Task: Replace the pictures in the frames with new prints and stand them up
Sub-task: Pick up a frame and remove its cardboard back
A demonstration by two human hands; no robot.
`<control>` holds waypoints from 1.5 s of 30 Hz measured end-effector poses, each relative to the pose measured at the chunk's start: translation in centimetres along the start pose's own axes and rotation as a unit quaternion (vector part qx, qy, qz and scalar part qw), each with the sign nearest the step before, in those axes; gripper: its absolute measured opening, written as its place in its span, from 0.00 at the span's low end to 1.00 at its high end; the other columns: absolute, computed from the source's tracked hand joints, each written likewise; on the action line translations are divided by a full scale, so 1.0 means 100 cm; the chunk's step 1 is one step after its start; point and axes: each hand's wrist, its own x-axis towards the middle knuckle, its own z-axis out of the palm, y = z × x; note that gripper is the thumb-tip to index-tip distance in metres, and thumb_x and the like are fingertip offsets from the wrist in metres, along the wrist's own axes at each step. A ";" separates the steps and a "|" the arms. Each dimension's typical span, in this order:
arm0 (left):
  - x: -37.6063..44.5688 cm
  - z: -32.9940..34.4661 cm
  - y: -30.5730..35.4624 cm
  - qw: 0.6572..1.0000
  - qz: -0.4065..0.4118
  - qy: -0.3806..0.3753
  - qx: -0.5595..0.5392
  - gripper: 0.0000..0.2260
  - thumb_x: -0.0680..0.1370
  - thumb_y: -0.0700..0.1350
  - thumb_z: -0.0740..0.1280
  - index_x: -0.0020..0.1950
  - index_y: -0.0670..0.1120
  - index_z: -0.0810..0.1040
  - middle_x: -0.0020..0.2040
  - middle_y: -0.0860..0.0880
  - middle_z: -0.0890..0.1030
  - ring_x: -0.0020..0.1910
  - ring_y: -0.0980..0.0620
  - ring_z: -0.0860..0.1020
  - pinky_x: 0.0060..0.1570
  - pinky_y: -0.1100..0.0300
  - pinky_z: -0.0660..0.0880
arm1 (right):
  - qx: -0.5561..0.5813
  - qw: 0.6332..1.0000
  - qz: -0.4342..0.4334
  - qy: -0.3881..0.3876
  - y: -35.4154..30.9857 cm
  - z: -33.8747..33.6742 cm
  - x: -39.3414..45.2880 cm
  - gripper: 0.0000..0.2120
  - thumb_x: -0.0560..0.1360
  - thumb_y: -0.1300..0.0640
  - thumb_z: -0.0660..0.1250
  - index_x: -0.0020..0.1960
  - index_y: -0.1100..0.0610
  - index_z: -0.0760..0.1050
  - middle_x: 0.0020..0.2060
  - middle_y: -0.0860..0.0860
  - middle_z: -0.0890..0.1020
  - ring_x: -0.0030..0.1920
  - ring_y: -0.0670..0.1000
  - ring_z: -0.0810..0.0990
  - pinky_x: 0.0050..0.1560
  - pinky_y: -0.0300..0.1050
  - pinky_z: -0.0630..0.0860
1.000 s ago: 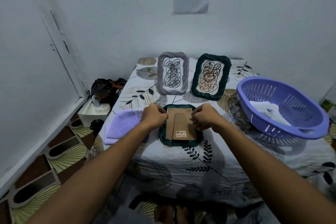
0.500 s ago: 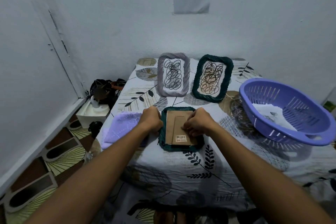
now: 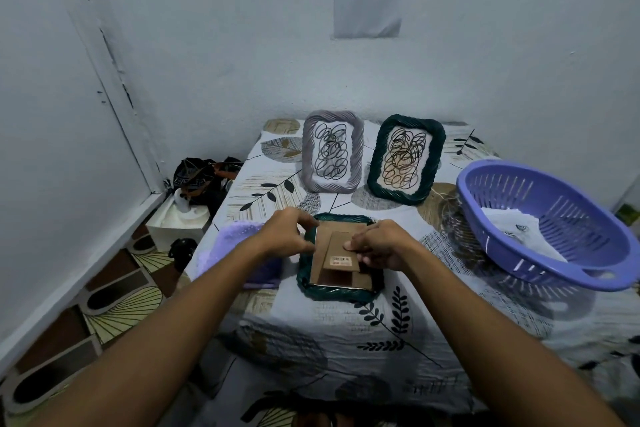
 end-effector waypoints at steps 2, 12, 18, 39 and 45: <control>-0.004 -0.003 -0.007 0.998 0.040 -0.052 0.017 0.31 0.67 0.44 0.78 0.69 0.44 0.73 0.62 0.51 0.75 0.59 0.54 0.73 0.59 0.60 0.71 | 0.009 1.000 0.008 -0.007 0.000 -0.001 -0.001 0.13 0.70 0.68 0.73 0.53 0.66 0.77 0.35 0.57 0.80 0.30 0.50 0.78 0.23 0.37 0.75; -0.014 -0.003 -0.023 0.976 0.054 -0.106 0.181 0.46 0.65 0.63 0.75 0.77 0.51 0.60 0.78 0.53 0.57 0.78 0.50 0.47 0.73 0.37 0.39 | 0.047 0.998 0.015 -0.025 0.002 -0.001 0.001 0.10 0.71 0.69 0.71 0.51 0.63 0.76 0.39 0.58 0.80 0.36 0.53 0.80 0.24 0.37 0.75; -0.011 0.000 -0.029 0.970 0.064 -0.101 0.210 0.47 0.64 0.67 0.73 0.77 0.50 0.60 0.78 0.52 0.58 0.78 0.51 0.47 0.73 0.36 0.39 | 0.130 0.989 0.046 -0.049 0.002 -0.006 0.006 0.07 0.73 0.69 0.68 0.49 0.62 0.73 0.41 0.57 0.79 0.40 0.51 0.78 0.23 0.35 0.74; -0.009 0.009 0.030 0.930 -0.112 0.012 -0.350 0.06 0.78 0.37 0.67 0.54 0.39 0.76 0.41 0.44 0.80 0.28 0.54 0.79 0.29 0.58 0.80 | 0.323 0.940 0.054 -0.090 0.002 -0.034 -0.005 0.04 0.72 0.69 0.66 0.47 0.65 0.74 0.36 0.58 0.82 0.27 0.49 0.81 0.22 0.36 0.75; -0.007 0.015 0.043 0.892 -0.137 0.021 -0.429 0.10 0.77 0.29 0.64 0.53 0.41 0.76 0.42 0.44 0.80 0.37 0.49 0.80 0.31 0.53 0.81 | 0.176 0.984 -0.016 -0.031 -0.012 -0.032 -0.017 0.14 0.71 0.66 0.70 0.55 0.66 0.76 0.41 0.57 0.81 0.35 0.51 0.79 0.29 0.38 0.74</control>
